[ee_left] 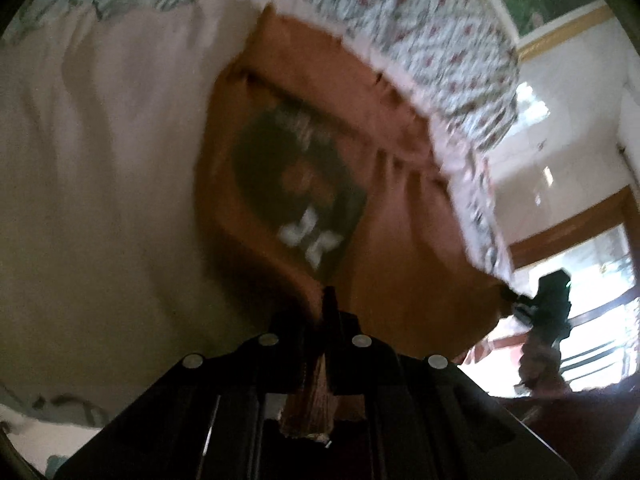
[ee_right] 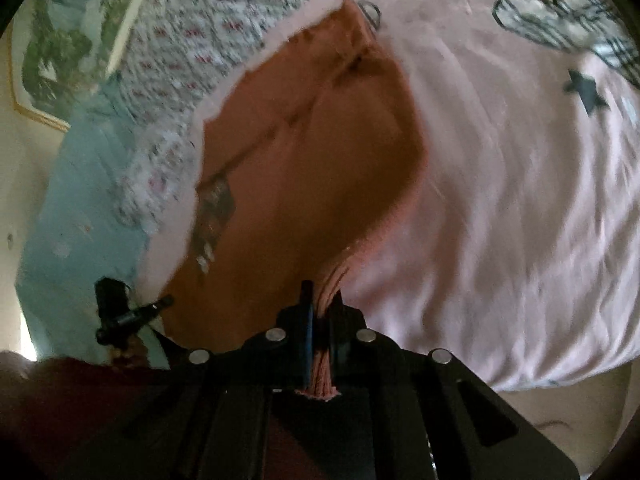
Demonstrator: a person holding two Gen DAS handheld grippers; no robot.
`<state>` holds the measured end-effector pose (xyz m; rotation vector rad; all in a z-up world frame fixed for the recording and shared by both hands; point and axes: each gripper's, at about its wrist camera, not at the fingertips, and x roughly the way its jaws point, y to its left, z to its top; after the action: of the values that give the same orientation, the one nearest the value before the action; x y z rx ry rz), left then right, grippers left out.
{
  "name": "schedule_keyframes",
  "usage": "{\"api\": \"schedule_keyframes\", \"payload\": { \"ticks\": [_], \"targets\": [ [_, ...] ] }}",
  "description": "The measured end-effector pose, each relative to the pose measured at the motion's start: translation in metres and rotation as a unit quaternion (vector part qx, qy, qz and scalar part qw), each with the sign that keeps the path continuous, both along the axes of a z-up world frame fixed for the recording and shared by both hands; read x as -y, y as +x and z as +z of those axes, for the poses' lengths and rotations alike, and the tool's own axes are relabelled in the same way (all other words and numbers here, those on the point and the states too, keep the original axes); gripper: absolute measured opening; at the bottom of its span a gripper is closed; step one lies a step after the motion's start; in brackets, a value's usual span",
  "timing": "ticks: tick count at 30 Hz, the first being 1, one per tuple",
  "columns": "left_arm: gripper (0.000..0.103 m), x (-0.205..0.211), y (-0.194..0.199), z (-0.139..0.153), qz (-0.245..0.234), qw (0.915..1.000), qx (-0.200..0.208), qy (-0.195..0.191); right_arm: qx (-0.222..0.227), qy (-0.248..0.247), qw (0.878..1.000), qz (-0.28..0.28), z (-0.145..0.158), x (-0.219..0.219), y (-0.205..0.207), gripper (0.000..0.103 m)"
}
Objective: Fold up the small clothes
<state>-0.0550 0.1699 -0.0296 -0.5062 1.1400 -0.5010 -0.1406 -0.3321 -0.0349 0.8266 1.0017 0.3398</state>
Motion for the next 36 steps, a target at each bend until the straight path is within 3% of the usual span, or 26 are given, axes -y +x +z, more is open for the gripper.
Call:
{"api": "schedule_keyframes", "payload": {
  "ticks": [10, 21, 28, 36],
  "targets": [
    [0.004, 0.019, 0.094, 0.056, 0.038, 0.9945, 0.097, -0.01, 0.085, -0.024, 0.994, -0.063, 0.044, 0.03, 0.079, 0.007],
    [0.004, 0.03, 0.208, 0.08, 0.067, 0.9887, 0.133, 0.02, 0.106, -0.066, 0.989, -0.081, 0.054, 0.05, 0.201, 0.007],
    [0.004, 0.038, 0.263, 0.057, 0.079, 0.9903, 0.108, 0.035, 0.095, -0.081, 0.99, -0.065, 0.044, 0.059, 0.262, 0.007],
    [0.005, 0.038, 0.322, -0.001, 0.107, 0.9917, 0.048, 0.053, 0.034, -0.087, 0.994, -0.049, -0.014, 0.068, 0.325, 0.007]
  ]
}}
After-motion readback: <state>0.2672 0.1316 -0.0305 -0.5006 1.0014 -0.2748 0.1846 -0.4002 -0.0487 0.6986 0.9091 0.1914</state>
